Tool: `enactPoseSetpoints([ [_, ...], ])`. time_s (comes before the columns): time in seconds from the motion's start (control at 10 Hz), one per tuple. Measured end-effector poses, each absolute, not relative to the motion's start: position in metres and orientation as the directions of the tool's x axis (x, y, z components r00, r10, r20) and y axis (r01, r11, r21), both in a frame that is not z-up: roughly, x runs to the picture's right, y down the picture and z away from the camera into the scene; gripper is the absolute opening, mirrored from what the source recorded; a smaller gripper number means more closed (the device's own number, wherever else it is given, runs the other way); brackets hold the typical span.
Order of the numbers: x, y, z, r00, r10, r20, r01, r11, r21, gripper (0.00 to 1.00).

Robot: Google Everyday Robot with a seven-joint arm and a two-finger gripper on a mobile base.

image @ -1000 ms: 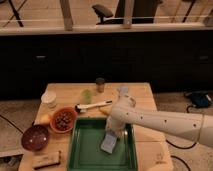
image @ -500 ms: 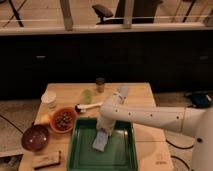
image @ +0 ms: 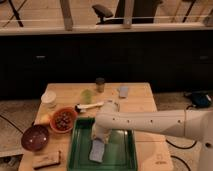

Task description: Wipe tray with sponge

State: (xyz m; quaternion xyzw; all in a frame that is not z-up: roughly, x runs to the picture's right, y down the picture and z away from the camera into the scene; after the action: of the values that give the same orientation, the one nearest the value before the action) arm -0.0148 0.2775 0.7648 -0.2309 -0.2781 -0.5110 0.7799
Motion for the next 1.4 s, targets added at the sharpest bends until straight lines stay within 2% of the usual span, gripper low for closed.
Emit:
enactPoseSetpoints([
  [0.3, 0.04, 0.271, 0.776, 0.409, -0.657, 0.633, 0.901, 0.4, -0.166, 0.0],
  [0.8, 0.043, 0.242, 0.819, 0.453, -0.657, 0.603, 0.884, 0.418, -0.208, 0.0],
  [1.1, 0.0, 0.24, 0.814, 0.377, -0.674, 0.635, 0.912, 0.391, -0.127, 0.0],
  [1.4, -0.009, 0.257, 0.787, 0.313, -0.686, 0.657, 0.93, 0.362, -0.065, 0.0],
])
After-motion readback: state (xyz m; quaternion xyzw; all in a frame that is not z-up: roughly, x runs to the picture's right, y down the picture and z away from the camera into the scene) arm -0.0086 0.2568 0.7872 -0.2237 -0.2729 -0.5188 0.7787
